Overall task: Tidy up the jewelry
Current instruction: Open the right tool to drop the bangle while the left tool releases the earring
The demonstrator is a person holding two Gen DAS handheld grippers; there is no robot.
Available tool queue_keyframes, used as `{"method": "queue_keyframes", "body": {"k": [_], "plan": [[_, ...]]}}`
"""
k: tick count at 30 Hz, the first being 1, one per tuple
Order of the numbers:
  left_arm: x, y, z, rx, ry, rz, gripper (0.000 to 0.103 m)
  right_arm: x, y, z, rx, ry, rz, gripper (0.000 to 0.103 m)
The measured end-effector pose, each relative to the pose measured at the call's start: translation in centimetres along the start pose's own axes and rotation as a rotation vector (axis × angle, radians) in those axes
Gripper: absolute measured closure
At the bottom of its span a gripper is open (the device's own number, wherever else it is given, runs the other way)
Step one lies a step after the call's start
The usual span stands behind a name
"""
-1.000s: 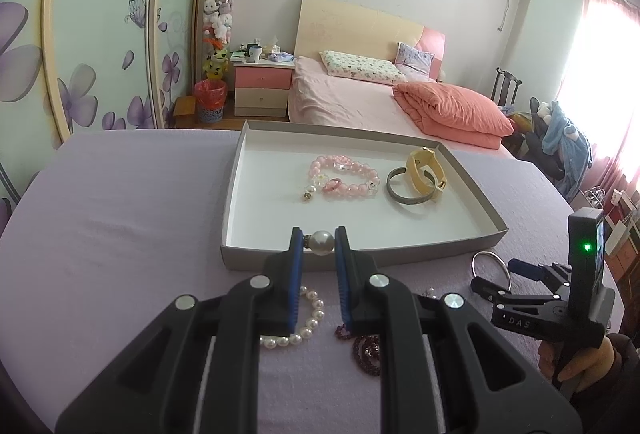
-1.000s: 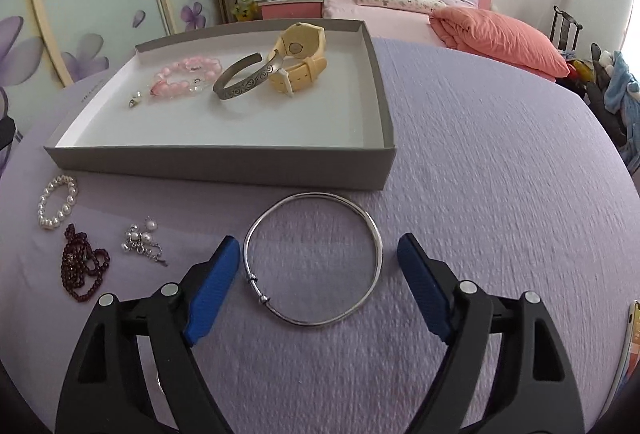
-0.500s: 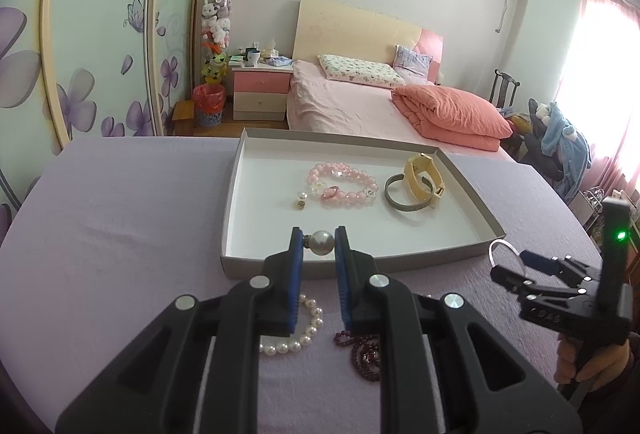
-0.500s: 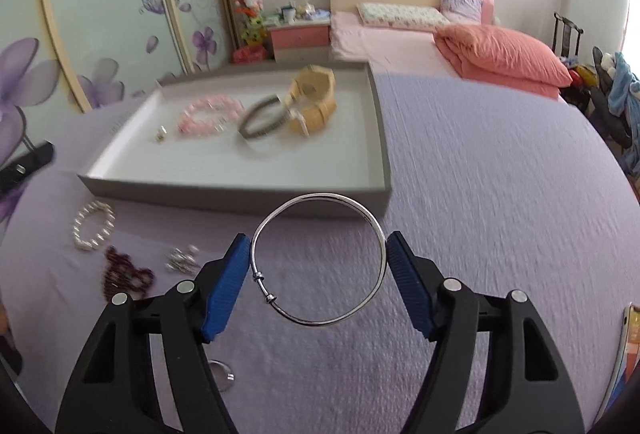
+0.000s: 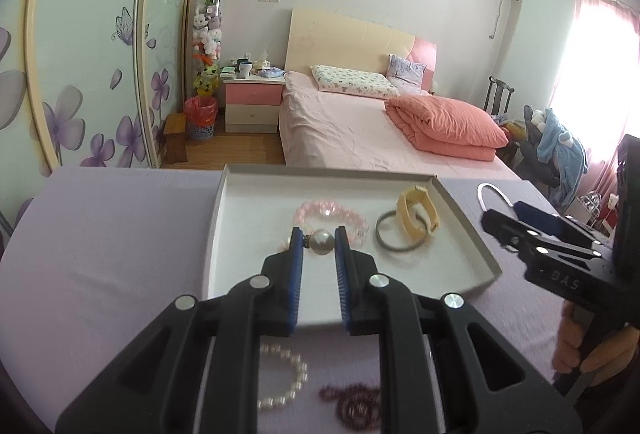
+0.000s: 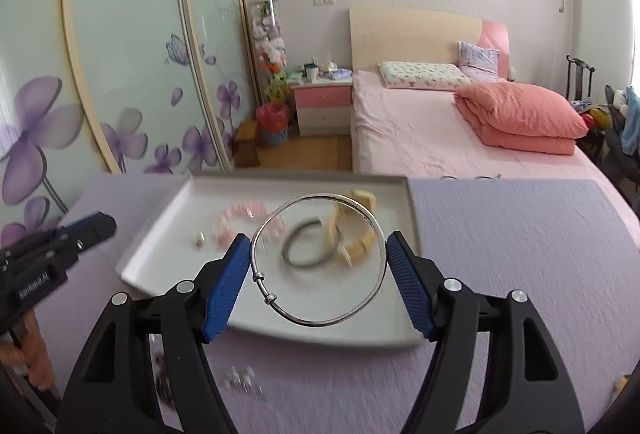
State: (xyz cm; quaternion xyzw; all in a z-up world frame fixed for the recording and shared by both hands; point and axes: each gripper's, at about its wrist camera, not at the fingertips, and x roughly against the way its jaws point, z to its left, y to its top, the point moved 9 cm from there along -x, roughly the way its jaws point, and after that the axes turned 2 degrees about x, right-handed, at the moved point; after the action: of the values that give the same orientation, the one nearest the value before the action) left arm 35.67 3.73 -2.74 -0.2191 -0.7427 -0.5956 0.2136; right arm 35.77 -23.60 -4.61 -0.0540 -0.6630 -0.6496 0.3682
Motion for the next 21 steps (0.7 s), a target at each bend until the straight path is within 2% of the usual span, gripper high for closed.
{"method": "queue_keyframes", "body": {"k": [12,16,18,21], "plan": [[-5.8,1.3,0.7,0.012,0.034,0.037,0.087,-7.1,0.2,0.5,0.01,0.015,0.068,0.032],[-6.5,1.4,1.0,0.013,0.039,0.043,0.087,-8.0,-0.5,0.8,0.018,0.023,0.098,0.03],[-6.6,1.2,1.1,0.012,0.039,0.046,0.087,-7.9,-0.9,1.1,0.025,0.027,0.102,0.022],[-6.8,1.0,1.0,0.006,0.039,0.047,0.087,-7.1,-1.0,0.8,0.03,0.027,0.091,0.022]]}}
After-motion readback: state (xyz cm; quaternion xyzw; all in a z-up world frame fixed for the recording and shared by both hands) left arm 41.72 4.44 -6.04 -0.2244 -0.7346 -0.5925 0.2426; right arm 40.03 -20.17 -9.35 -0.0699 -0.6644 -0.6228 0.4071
